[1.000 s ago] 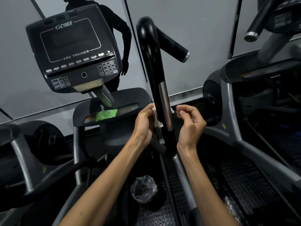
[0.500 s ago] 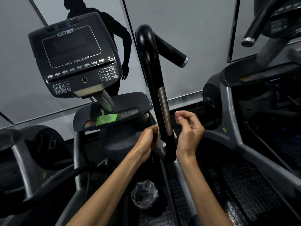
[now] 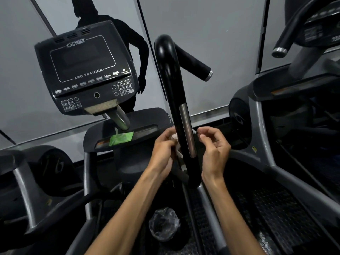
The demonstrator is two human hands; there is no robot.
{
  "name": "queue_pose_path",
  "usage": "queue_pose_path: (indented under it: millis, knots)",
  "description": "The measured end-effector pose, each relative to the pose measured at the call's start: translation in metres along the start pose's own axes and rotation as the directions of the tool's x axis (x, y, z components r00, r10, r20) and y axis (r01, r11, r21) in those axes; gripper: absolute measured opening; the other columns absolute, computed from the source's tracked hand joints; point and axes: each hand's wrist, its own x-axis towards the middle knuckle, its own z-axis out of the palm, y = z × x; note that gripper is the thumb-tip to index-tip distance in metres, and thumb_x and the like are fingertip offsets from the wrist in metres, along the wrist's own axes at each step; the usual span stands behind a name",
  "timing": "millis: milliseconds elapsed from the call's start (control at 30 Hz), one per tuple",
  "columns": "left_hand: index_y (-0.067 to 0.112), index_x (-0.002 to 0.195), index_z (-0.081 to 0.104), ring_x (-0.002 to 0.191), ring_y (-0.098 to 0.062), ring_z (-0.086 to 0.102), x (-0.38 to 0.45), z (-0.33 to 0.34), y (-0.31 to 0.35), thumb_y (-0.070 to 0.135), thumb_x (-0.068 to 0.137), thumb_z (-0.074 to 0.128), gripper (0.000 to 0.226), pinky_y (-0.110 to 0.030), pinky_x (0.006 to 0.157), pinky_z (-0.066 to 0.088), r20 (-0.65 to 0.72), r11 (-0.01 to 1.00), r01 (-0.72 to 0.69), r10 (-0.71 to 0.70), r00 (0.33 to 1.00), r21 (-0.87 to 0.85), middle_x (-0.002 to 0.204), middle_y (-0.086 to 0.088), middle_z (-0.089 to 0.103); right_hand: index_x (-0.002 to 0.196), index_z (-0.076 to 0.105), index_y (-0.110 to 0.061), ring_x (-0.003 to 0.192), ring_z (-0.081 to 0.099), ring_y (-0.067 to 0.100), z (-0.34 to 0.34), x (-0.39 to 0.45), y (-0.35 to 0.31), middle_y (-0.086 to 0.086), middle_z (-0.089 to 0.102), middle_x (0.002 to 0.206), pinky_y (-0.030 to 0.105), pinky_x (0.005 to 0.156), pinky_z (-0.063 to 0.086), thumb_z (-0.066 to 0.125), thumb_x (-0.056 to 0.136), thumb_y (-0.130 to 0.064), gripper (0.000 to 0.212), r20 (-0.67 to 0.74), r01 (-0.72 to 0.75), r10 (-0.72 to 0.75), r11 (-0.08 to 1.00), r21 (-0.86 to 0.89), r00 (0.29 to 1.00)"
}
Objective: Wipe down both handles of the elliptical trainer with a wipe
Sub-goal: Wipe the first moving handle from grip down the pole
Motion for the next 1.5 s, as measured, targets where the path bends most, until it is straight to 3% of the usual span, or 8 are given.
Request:
queue_pose_path:
  millis: [133,267,767,900,1033,1167,1300,1500]
  knots:
    - [0.014,0.09,0.077,0.057,-0.013,0.058,-0.022,0.004,-0.008,-0.007,0.09,0.036,0.046,-0.022,0.049,0.047,0.061,0.989,0.103,-0.11,0.992,0.104,0.072,-0.004,0.069,0.091,0.074,-0.019,0.091,0.07,0.018,0.002,-0.001,0.004,0.001,0.075,0.091,0.033,0.085,0.054,0.059,0.085,-0.009,0.019,0.083,-0.016,0.02,0.999,-0.047,0.996]
    - [0.012,0.089,0.068,0.063,-0.011,0.057,-0.018,-0.004,0.007,-0.015,0.091,0.043,0.037,-0.017,0.059,0.047,-0.04,0.992,-0.009,0.014,0.999,0.127,0.066,0.004,0.065,0.095,0.074,-0.02,0.092,0.07,0.02,-0.004,0.0,0.007,0.0,0.075,0.095,0.041,0.086,0.056,0.056,0.091,-0.017,0.018,0.119,-0.018,0.034,0.991,-0.135,0.992]
    - [0.015,0.106,0.07,0.094,-0.013,0.07,-0.02,0.012,-0.002,0.004,0.105,0.037,0.035,-0.025,0.083,0.053,0.032,0.99,-0.129,0.128,0.991,0.049,0.101,-0.001,0.076,0.093,0.07,-0.025,0.096,0.069,0.014,0.006,-0.004,0.001,-0.004,0.073,0.094,0.029,0.087,0.053,0.059,0.095,-0.002,0.026,0.02,-0.012,0.014,0.996,-0.088,1.0]
    - [0.016,0.101,0.07,0.076,-0.008,0.062,-0.027,-0.009,-0.015,0.002,0.102,0.048,0.025,-0.029,0.076,0.049,0.029,0.97,-0.048,0.043,0.999,0.239,0.082,0.006,0.07,0.092,0.07,-0.026,0.095,0.069,0.013,0.001,-0.001,-0.001,-0.007,0.072,0.092,0.026,0.085,0.051,0.059,0.095,-0.003,0.027,0.003,-0.008,0.008,0.995,-0.101,1.0]
    - [0.018,0.1,0.07,0.073,-0.003,0.064,-0.005,-0.003,0.01,0.002,0.101,0.054,0.022,-0.021,0.079,0.052,-0.107,0.989,-0.133,0.139,0.984,0.066,0.081,0.007,0.071,0.09,0.07,-0.026,0.095,0.069,0.016,0.005,-0.002,0.0,-0.005,0.072,0.091,0.026,0.084,0.051,0.059,0.094,-0.003,0.026,-0.007,-0.011,0.01,0.996,-0.089,1.0]
    - [0.011,0.1,0.071,0.087,-0.02,0.065,-0.014,-0.002,-0.013,0.004,0.104,0.048,0.024,-0.031,0.083,0.052,-0.027,0.987,-0.096,0.101,0.995,0.128,0.094,-0.01,0.071,0.089,0.069,-0.026,0.094,0.069,0.014,0.005,-0.005,-0.002,-0.006,0.072,0.089,0.024,0.084,0.05,0.059,0.094,-0.001,0.028,-0.011,-0.006,0.005,0.996,-0.089,1.0]
    - [0.013,0.094,0.074,0.072,-0.006,0.065,-0.03,-0.028,-0.015,-0.002,0.094,0.065,0.017,-0.019,0.067,0.051,0.035,0.958,-0.059,0.051,0.998,0.281,0.078,0.003,0.072,0.09,0.07,-0.021,0.094,0.068,0.015,0.001,-0.006,-0.005,-0.004,0.071,0.09,0.025,0.084,0.049,0.06,0.093,-0.001,0.023,-0.02,-0.014,0.012,0.997,-0.081,1.0]
    - [0.016,0.084,0.074,0.076,-0.014,0.064,-0.027,-0.038,0.014,0.0,0.086,0.074,0.016,-0.024,0.07,0.053,-0.088,0.923,-0.209,0.249,0.965,0.323,0.081,-0.002,0.072,0.096,0.069,-0.019,0.077,0.062,0.013,0.004,-0.037,-0.022,-0.003,0.069,0.085,0.024,0.07,0.049,0.065,0.086,-0.008,0.015,0.066,0.082,-0.078,0.995,-0.064,0.995]
